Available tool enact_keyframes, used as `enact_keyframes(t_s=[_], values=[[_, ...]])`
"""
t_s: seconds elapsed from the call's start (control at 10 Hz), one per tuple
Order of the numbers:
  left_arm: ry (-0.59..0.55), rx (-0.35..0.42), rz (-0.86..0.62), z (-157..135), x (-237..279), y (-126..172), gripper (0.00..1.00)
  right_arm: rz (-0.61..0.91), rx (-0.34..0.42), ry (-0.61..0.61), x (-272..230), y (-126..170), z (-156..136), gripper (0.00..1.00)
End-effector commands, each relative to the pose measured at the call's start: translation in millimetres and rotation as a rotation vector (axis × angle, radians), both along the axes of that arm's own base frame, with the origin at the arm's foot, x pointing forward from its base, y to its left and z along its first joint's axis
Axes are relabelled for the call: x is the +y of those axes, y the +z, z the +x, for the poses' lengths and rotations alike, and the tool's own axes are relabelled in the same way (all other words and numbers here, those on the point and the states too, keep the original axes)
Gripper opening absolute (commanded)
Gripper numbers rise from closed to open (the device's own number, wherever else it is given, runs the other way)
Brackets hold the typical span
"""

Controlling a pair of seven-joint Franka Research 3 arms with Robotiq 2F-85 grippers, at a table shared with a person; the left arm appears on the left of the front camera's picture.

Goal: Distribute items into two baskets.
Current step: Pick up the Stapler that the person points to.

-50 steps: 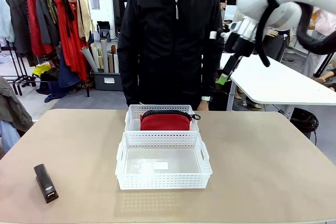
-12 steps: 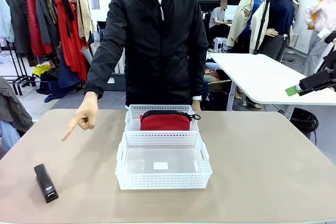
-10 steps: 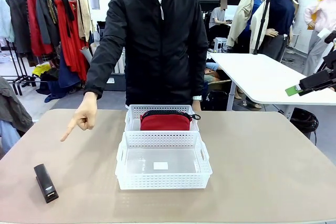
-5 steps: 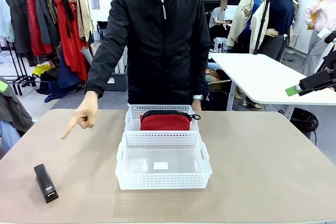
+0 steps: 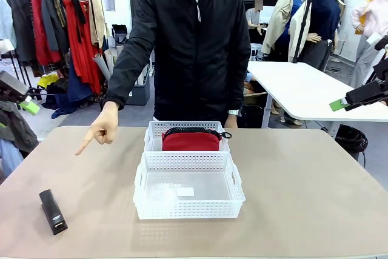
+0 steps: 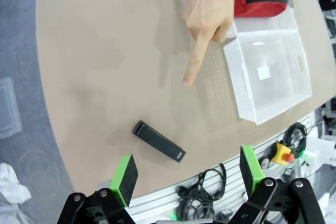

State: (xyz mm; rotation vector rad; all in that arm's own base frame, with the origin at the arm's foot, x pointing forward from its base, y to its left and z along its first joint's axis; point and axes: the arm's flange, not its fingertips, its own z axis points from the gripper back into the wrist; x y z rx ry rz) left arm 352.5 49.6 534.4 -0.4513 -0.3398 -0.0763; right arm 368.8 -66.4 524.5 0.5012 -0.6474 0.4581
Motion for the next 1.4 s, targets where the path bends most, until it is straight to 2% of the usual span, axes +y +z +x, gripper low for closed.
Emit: enact_keyframes(t_s=[0.0, 0.8, 1.3], values=[[0.117, 0.039, -0.015, 4, -12, -11, 1.00, 0.002, 0.000, 0.000, 0, 0, 0, 1.00], [0.310, 0.300, -0.010, 30, -43, -54, 1.00, 0.002, 0.000, 0.000, 0, 0, 0, 1.00], [0.453, 0.479, 0.104, 31, -65, -100, 1.00, 0.002, 0.000, 0.000, 0, 0, 0, 1.00]])
